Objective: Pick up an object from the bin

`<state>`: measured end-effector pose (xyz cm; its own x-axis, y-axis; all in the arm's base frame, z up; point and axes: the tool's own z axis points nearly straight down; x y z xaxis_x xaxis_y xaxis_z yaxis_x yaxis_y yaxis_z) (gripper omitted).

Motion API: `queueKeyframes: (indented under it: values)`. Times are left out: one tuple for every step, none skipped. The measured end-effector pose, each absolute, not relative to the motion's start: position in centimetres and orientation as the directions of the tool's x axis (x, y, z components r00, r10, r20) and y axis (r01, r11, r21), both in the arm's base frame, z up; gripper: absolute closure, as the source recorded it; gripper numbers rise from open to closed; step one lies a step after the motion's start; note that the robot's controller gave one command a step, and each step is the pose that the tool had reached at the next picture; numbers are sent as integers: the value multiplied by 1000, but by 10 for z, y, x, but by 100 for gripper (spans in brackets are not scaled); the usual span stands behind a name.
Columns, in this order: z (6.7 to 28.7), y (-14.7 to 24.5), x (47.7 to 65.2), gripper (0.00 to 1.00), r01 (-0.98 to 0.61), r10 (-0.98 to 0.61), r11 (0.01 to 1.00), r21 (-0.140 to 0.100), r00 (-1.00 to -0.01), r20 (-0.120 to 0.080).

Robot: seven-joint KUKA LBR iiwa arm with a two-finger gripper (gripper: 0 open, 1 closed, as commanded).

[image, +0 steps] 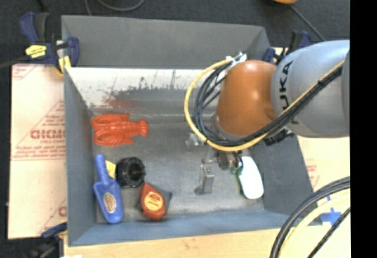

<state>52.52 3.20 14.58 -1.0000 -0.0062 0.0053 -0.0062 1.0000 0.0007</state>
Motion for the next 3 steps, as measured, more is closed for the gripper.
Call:
queueKeyframes:
  values:
    - [150,32,527,0,-5,-5,1000,1,-1000,-3]
    - [103,74,510,0,-18,-18,1000,0,-1000,-9]
    - [77,113,498,0,-142,-142,990,0,-990,5]
